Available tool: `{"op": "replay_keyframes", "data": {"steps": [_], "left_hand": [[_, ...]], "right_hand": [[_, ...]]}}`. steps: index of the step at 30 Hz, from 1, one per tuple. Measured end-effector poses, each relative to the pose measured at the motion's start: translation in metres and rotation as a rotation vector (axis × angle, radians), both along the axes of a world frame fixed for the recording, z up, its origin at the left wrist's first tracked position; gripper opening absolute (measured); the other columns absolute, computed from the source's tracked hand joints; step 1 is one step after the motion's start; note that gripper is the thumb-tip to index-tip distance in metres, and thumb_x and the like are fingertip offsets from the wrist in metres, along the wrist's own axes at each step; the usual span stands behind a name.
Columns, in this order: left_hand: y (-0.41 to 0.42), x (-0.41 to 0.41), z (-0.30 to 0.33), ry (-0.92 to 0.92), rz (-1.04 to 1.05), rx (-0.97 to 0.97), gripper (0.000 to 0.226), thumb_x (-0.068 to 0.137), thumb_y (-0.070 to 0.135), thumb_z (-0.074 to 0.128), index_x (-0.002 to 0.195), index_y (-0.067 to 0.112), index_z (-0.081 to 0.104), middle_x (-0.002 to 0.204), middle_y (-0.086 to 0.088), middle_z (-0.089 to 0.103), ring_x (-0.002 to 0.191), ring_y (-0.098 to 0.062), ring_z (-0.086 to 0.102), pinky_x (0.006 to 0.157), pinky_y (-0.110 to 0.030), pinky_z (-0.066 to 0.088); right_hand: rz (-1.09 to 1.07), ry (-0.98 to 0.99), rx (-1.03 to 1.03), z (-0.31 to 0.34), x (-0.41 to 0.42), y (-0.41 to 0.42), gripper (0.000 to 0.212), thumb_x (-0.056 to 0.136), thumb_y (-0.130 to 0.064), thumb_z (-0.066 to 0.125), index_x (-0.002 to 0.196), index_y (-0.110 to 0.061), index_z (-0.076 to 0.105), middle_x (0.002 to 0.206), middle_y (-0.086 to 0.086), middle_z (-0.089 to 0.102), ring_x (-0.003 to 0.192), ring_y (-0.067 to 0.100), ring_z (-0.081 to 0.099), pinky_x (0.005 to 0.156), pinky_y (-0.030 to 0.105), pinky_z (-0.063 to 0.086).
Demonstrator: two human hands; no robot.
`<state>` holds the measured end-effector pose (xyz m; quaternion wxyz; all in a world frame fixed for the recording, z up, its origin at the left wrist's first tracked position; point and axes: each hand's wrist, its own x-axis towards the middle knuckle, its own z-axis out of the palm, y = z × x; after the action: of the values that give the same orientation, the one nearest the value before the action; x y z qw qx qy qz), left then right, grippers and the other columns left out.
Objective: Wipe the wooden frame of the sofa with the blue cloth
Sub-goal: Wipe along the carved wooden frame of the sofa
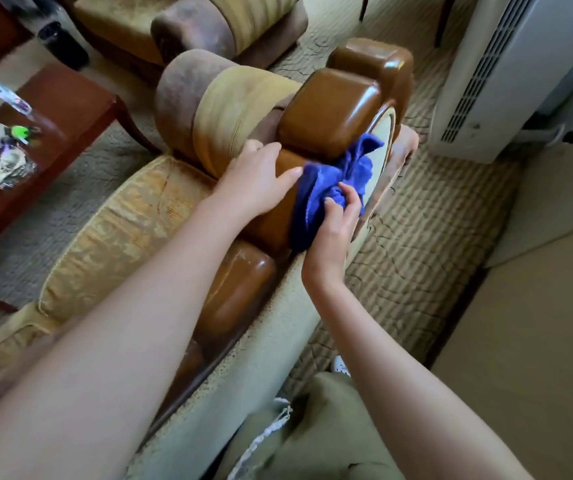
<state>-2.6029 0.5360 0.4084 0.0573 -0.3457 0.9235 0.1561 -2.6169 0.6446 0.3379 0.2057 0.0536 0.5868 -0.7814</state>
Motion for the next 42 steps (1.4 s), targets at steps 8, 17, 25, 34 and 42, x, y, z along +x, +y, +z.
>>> {"op": "replay_keyframes", "data": {"steps": [8,17,25,34,42], "left_hand": [[0.008,0.012,0.006,0.081,0.054,0.084,0.070,0.095,0.046,0.046,0.151,0.020,0.012,0.150,-0.018,0.025,0.134,-0.035,0.034,0.109,-0.045,0.030],[-0.012,0.060,0.023,-0.304,0.174,0.223,0.057,0.103,0.035,0.026,0.152,0.012,0.007,0.156,-0.015,0.019,0.139,-0.033,0.029,0.109,-0.045,0.030],[-0.019,0.094,0.037,-0.278,0.303,0.181,0.043,0.100,0.022,0.037,0.140,0.004,0.036,0.134,-0.021,0.049,0.114,-0.038,0.054,0.091,-0.046,0.045],[-0.013,0.128,0.073,-0.307,0.375,0.208,0.038,0.097,0.014,0.031,0.131,0.004,0.042,0.123,-0.021,0.049,0.103,-0.038,0.057,0.078,-0.046,0.055],[-0.022,0.173,0.086,-0.416,0.502,0.291,0.035,0.090,0.014,0.033,0.114,0.001,0.055,0.109,-0.013,0.064,0.098,-0.030,0.065,0.083,-0.045,0.055]], "right_hand": [[0.143,-0.032,-0.005,-0.011,0.091,0.021,0.035,0.079,-0.033,0.040,0.113,-0.038,0.045,0.120,-0.012,0.051,0.108,-0.003,0.048,0.094,0.014,0.035],[0.064,0.201,0.095,0.007,0.073,0.005,0.041,0.089,-0.023,0.038,0.128,-0.021,0.049,0.130,-0.006,0.050,0.121,0.008,0.045,0.105,0.023,0.032],[0.500,1.017,0.390,0.011,0.123,0.020,0.043,0.081,-0.025,0.036,0.110,-0.013,0.066,0.093,0.008,0.065,0.092,0.019,0.048,0.094,0.034,0.035],[1.339,1.182,1.023,0.058,0.069,-0.096,0.043,0.095,-0.040,0.038,0.124,-0.015,0.057,0.126,0.010,0.058,0.116,0.030,0.053,0.094,0.036,0.041],[1.568,1.111,0.715,0.072,0.106,-0.084,0.033,0.095,-0.036,0.042,0.113,-0.018,0.062,0.117,0.011,0.061,0.107,0.027,0.055,0.085,0.033,0.042]]}}
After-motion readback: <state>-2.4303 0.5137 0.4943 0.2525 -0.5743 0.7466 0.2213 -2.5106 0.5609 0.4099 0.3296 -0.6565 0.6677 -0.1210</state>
